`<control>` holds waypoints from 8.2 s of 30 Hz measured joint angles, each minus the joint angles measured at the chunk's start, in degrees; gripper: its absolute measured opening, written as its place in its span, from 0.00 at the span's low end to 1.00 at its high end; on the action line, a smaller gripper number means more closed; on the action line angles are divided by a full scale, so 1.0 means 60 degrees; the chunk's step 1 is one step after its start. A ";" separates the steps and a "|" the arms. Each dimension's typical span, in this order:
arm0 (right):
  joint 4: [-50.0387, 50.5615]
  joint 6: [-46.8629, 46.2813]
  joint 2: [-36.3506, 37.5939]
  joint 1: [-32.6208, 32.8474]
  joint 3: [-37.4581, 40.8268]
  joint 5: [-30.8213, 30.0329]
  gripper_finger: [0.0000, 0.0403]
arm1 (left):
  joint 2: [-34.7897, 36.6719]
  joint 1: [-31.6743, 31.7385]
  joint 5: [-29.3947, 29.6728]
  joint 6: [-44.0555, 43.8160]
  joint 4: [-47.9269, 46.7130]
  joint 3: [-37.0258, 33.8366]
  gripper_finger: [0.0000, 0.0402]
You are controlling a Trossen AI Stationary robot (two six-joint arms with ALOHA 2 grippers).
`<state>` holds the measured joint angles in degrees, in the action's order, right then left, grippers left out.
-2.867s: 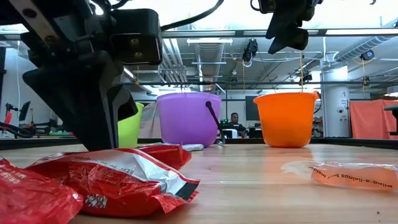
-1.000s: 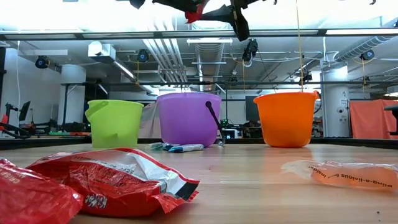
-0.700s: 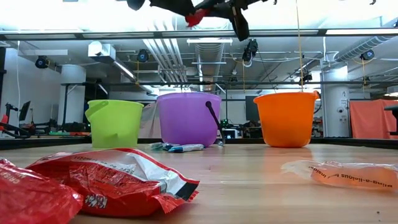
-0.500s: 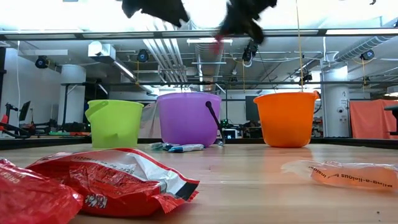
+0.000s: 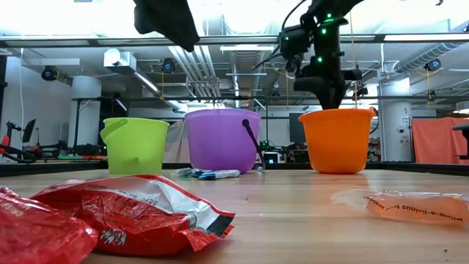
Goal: Sort candy by brand, put in halloween buckets
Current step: Put the red chocolate into the orange bucket
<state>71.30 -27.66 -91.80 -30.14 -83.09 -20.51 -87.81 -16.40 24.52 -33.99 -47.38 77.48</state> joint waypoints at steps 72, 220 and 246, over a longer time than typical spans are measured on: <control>-0.1882 0.1107 0.2728 0.1733 0.1129 0.0814 0.50 | -0.1839 -0.2217 -0.1084 -0.0116 0.2846 -0.0523 0.00; -1.4117 0.1625 0.3659 0.5265 0.4401 0.0663 0.18 | -0.0048 0.1443 0.1434 0.4069 0.9994 -0.1915 0.07; -0.0327 -0.0194 0.1493 -0.0043 0.0287 0.1388 0.31 | 0.1750 0.1273 0.1864 -0.0831 -0.2076 -0.0545 0.41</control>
<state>69.34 -28.83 -82.84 -30.39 -81.37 -12.18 -77.31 -8.76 35.71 -38.97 -59.84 74.22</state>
